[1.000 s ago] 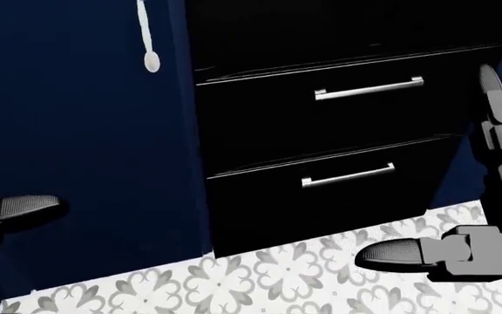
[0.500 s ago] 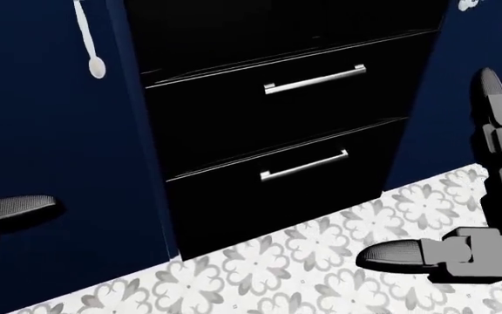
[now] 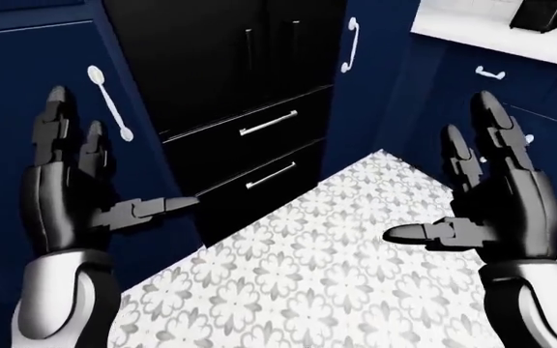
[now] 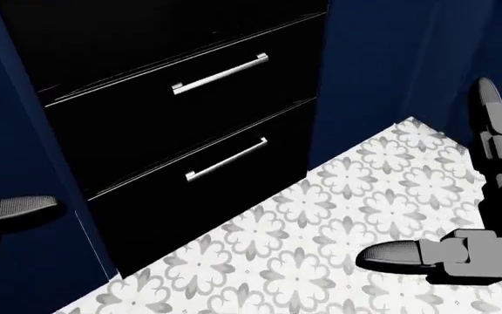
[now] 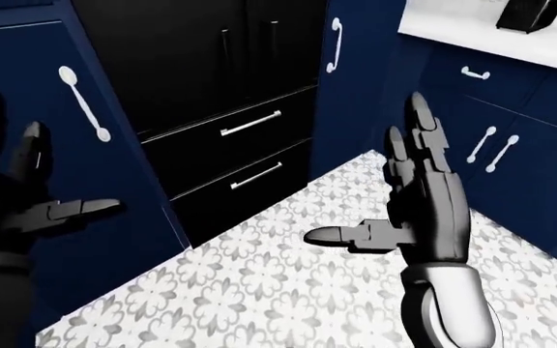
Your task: Navigate to the stove.
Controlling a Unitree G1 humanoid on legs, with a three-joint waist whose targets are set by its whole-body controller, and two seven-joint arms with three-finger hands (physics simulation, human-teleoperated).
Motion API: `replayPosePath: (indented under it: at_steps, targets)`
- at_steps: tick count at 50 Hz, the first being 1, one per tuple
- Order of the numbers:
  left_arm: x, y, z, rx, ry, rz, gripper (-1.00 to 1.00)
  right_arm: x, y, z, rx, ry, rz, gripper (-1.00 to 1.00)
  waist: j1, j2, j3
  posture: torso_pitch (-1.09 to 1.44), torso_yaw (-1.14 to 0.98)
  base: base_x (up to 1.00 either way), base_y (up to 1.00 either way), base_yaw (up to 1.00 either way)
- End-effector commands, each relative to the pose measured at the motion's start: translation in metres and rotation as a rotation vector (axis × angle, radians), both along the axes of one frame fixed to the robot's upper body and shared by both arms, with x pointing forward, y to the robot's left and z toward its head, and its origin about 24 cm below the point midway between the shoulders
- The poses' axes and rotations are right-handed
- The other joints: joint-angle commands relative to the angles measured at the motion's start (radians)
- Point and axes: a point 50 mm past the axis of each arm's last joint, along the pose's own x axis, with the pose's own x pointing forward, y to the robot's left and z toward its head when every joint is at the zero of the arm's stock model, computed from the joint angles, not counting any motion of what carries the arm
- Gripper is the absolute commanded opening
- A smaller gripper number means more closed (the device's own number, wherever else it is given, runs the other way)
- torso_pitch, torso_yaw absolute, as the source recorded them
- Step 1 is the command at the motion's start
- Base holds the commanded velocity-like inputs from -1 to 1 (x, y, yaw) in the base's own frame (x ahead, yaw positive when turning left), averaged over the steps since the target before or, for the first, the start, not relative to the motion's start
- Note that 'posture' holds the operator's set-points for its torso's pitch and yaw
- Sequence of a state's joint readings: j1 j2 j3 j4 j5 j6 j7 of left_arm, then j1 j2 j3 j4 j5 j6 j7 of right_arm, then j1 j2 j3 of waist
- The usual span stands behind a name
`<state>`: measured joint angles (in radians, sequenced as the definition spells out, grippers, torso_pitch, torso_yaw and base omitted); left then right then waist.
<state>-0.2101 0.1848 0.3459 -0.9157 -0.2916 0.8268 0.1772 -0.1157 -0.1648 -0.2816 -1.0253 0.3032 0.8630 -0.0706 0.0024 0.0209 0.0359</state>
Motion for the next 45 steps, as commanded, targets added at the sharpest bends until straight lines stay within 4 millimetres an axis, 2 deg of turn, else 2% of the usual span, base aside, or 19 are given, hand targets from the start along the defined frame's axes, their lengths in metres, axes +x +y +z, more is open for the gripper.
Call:
replayPosePath:
  at_steps: [1, 3, 5, 6, 8, 15, 17, 18, 19, 21, 28, 30, 31, 32, 34, 41, 43, 44, 45]
  targets:
    - [-0.0045, -0.0025, 0.0103, 0.015, -0.074, -0.012, 1.00, -0.0039, 0.0009, 0.0089, -0.014, -0.067, -0.001, 1.00, 0.002, 0.002, -0.008, 0.00, 0.00, 0.00, 0.00, -0.39]
    - [-0.0047, -0.0021, 0.0099, 0.014, -0.073, -0.012, 1.00, -0.0041, 0.0010, 0.0087, -0.016, -0.067, -0.002, 1.00, 0.006, -0.033, -0.011, 0.00, 0.00, 0.00, 0.00, -0.32]
    - [-0.0045, -0.0020, 0.0095, 0.014, -0.074, -0.011, 1.00, -0.0044, 0.0011, 0.0083, -0.014, -0.067, -0.001, 1.00, -0.001, -0.106, -0.033, 0.00, 0.00, 0.00, 0.00, -0.11]
    - [-0.0045, -0.0020, 0.0093, 0.014, -0.074, -0.011, 1.00, -0.0045, 0.0007, 0.0086, -0.014, -0.069, -0.002, 1.00, -0.006, -0.064, -0.015, 0.00, 0.00, 0.00, 0.00, -0.11]
    - [-0.0045, -0.0024, 0.0096, 0.014, -0.074, -0.012, 1.00, -0.0045, 0.0002, 0.0089, -0.012, -0.070, -0.004, 1.00, -0.008, -0.069, -0.020, 0.00, 0.00, 0.00, 0.00, -0.11]
    - [-0.0043, -0.0036, 0.0102, 0.017, -0.074, -0.014, 1.00, -0.0042, -0.0003, 0.0097, -0.015, -0.068, -0.007, 1.00, -0.001, -0.001, 0.004, 0.00, 0.00, 0.00, 0.00, -0.11]
    - [-0.0039, -0.0042, 0.0099, 0.019, -0.073, -0.017, 1.00, -0.0041, -0.0009, 0.0099, -0.012, -0.069, -0.008, 1.00, -0.004, 0.046, -0.004, 0.00, 0.00, 0.00, 0.00, -0.11]
    - [-0.0035, -0.0046, 0.0097, 0.020, -0.073, -0.018, 1.00, -0.0039, -0.0009, 0.0101, -0.012, -0.069, -0.008, 1.00, -0.002, 0.084, -0.020, 0.00, 0.00, 0.00, 0.00, -0.11]
    - [-0.0035, -0.0046, 0.0098, 0.020, -0.073, -0.019, 1.00, -0.0039, -0.0009, 0.0100, -0.013, -0.068, -0.008, 1.00, 0.009, 0.038, -0.008, 0.00, 0.00, 0.00, 0.00, -0.11]
    - [-0.0028, -0.0041, 0.0088, 0.015, -0.072, -0.018, 1.00, -0.0040, -0.0019, 0.0091, -0.010, -0.065, -0.015, 1.00, 0.005, 0.045, -0.007, 0.00, 0.00, 0.00, 0.00, -0.10]
    - [-0.0034, -0.0034, 0.0086, 0.017, -0.071, -0.016, 1.00, -0.0042, -0.0018, 0.0084, -0.010, -0.064, -0.015, 1.00, 0.002, -0.023, -0.006, 0.00, 0.00, 0.00, 0.00, -0.11]
    - [-0.0033, -0.0031, 0.0083, 0.017, -0.071, -0.014, 1.00, -0.0043, -0.0020, 0.0084, -0.010, -0.065, -0.016, 1.00, 0.002, -0.067, -0.012, 0.00, 0.00, 0.00, 0.00, -0.11]
    - [-0.0038, -0.0029, 0.0089, 0.016, -0.072, -0.013, 1.00, -0.0043, -0.0022, 0.0084, -0.010, -0.065, -0.016, 1.00, 0.000, -0.105, -0.026, 0.00, 0.00, 0.00, 0.00, -0.11]
    - [-0.0043, -0.0029, 0.0094, 0.016, -0.072, -0.013, 1.00, -0.0044, -0.0023, 0.0084, -0.010, -0.065, -0.017, 1.00, -0.009, -0.062, -0.014, 0.00, 0.00, 0.00, 0.00, -0.12]
    - [-0.0036, -0.0022, 0.0084, 0.015, -0.072, -0.012, 1.00, -0.0045, -0.0024, 0.0082, -0.011, -0.065, -0.018, 1.00, -0.004, -0.070, -0.015, 0.00, 0.00, 0.00, 0.00, -0.11]
    - [-0.0042, -0.0024, 0.0082, 0.015, -0.073, -0.011, 1.00, -0.0049, -0.0025, 0.0077, -0.011, -0.065, -0.020, 1.00, 0.001, -0.002, 0.003, 0.00, 0.00, 0.00, 0.00, -0.11]
    - [-0.0040, -0.0026, 0.0080, 0.016, -0.072, -0.012, 1.00, -0.0047, -0.0027, 0.0079, -0.010, -0.065, -0.020, 1.00, -0.001, 0.044, -0.004, 0.00, 0.00, 0.00, 0.00, -0.11]
    - [-0.0039, -0.0027, 0.0081, 0.016, -0.072, -0.012, 1.00, -0.0045, -0.0028, 0.0082, -0.011, -0.066, -0.020, 1.00, 0.000, 0.082, -0.020, 0.00, 0.00, 0.00, 0.00, -0.12]
    - [-0.0038, -0.0031, 0.0081, 0.017, -0.072, -0.013, 1.00, -0.0045, -0.0029, 0.0084, -0.010, -0.066, -0.021, 1.00, 0.011, 0.036, -0.006, 0.00, 0.00, 0.00, 0.00, -0.11]
